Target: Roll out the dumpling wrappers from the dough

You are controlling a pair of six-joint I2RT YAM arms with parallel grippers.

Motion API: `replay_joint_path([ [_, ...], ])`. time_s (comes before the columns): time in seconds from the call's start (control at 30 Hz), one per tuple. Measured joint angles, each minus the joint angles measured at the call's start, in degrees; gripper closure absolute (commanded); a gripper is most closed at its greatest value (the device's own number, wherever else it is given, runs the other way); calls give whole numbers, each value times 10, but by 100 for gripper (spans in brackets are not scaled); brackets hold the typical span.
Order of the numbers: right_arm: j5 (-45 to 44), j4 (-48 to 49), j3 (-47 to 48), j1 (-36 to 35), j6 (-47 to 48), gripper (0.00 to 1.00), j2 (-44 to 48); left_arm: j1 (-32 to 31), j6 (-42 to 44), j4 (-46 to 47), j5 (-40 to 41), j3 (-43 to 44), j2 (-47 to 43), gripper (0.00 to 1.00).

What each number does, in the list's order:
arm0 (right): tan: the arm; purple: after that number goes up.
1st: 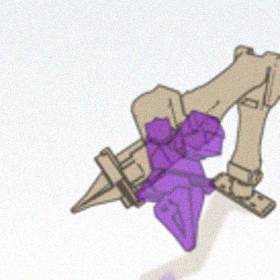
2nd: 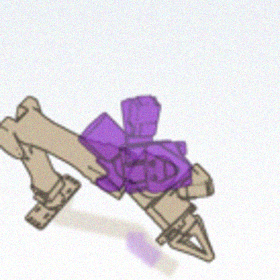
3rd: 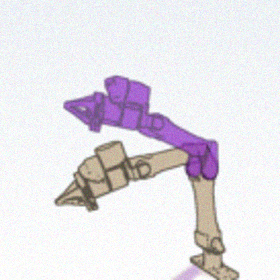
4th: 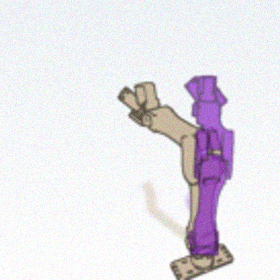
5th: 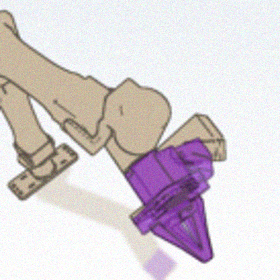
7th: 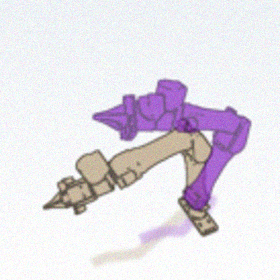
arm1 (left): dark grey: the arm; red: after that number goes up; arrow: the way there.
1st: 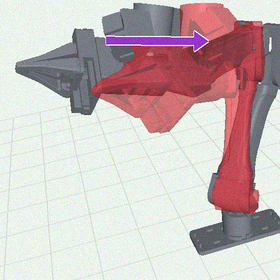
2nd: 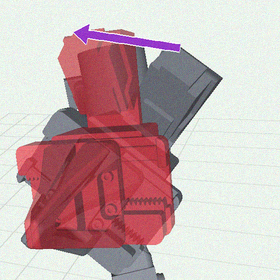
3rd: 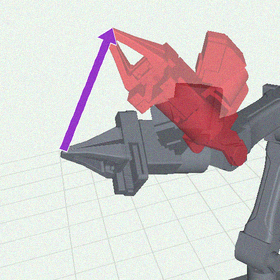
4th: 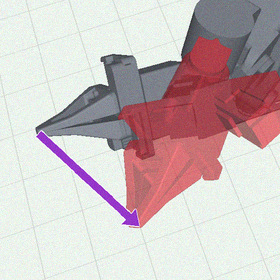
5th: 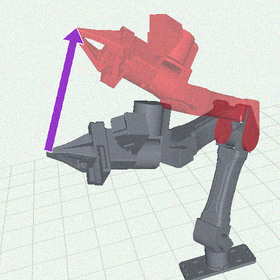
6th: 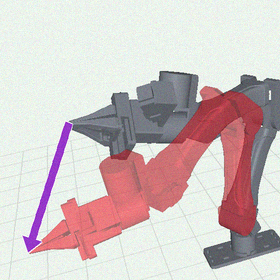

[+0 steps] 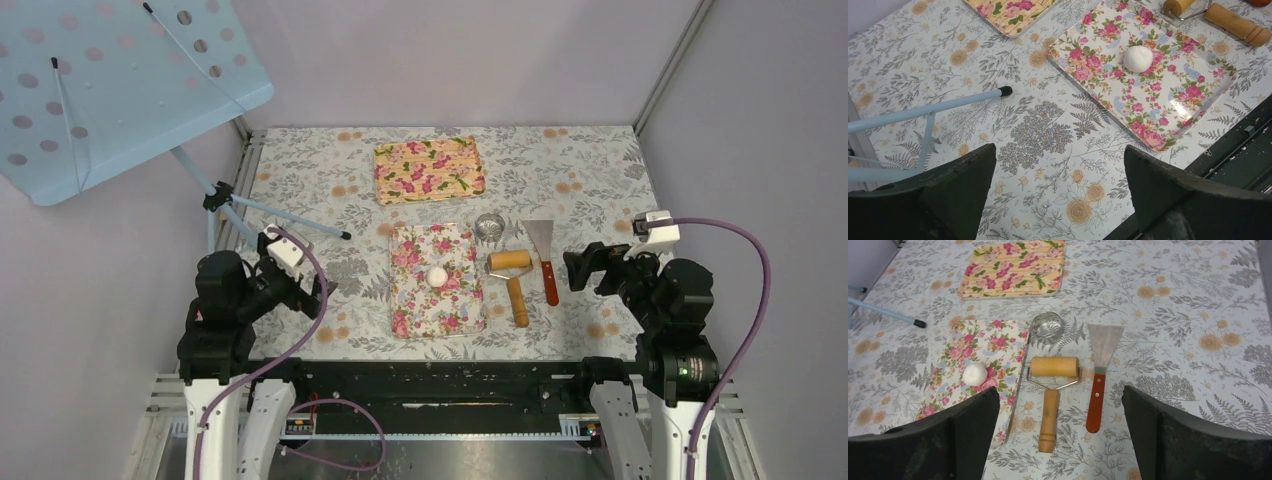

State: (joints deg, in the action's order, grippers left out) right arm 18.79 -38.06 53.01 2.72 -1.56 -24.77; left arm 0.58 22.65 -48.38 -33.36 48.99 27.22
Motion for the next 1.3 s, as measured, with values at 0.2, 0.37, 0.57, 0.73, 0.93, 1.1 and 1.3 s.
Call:
replay_joint_path([
  [0.2, -32, 2, -10, 0, -6, 2, -2, 4, 3, -2, -16, -9, 9, 1],
  [0.37, -41, 6, -21, 0, 10, 2, -2, 4, 5, -7, -23, -12, 10, 1],
  [0.57, -44, 12, -33, 0, 27, 2, -2, 4, 5, -9, -28, -12, 10, 1],
  [0.73, -41, 13, -34, 0, 43, 2, -2, 4, 9, -9, -33, -13, 10, 1],
  [0.93, -26, 13, -46, 0, 66, 2, -3, 4, 10, -10, -36, -18, 14, 1],
  [1.1, -26, 15, -66, 0, 84, 2, -10, 4, 11, -9, -37, -18, 19, 1],
  [1.3, -16, 13, -68, 0, 111, 2, -41, 4, 16, 14, -40, -18, 41, 1],
])
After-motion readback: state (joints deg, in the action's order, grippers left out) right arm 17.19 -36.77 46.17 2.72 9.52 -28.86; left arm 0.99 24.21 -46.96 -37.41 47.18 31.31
